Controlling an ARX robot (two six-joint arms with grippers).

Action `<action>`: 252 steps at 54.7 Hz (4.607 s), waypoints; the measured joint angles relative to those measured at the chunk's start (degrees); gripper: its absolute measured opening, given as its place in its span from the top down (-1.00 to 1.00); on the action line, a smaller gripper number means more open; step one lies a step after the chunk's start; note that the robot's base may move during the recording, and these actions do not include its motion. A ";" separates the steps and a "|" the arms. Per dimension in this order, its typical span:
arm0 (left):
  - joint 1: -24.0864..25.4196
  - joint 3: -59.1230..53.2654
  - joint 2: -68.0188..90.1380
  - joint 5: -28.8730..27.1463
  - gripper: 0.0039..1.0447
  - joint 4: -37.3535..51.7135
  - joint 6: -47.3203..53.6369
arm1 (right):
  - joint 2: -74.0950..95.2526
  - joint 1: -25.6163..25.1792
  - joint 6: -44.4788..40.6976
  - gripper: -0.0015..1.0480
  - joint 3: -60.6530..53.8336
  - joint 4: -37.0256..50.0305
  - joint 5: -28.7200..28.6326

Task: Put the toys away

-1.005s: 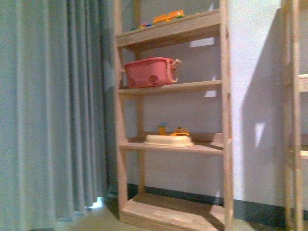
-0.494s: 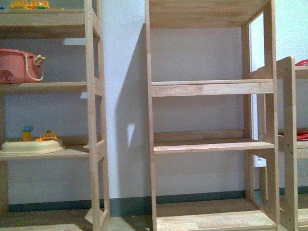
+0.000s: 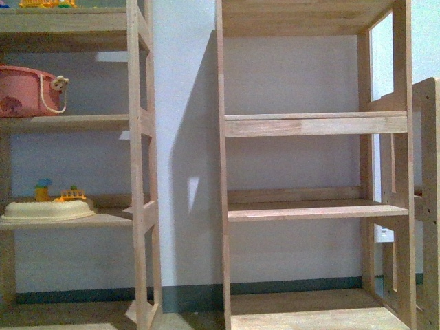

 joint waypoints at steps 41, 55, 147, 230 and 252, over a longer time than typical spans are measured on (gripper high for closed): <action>0.02 0.00 0.00 0.00 -0.88 0.00 0.00 | 0.00 0.00 0.00 0.87 0.00 0.00 -0.04; 0.02 0.00 0.00 0.00 -0.88 0.00 0.00 | 0.02 0.00 0.00 0.87 0.00 0.00 -0.07; 0.02 0.00 -0.04 -0.02 -0.88 0.00 0.00 | 15.87 17.55 0.26 0.87 17.55 5.05 32.96; 0.02 0.00 -0.04 -0.02 -0.88 0.00 0.00 | 77.94 -22.82 6.58 0.87 105.85 1.64 -9.42; 0.02 0.00 -0.04 -0.02 -0.88 0.00 0.00 | 90.97 -7.45 7.76 0.87 109.33 6.80 -3.19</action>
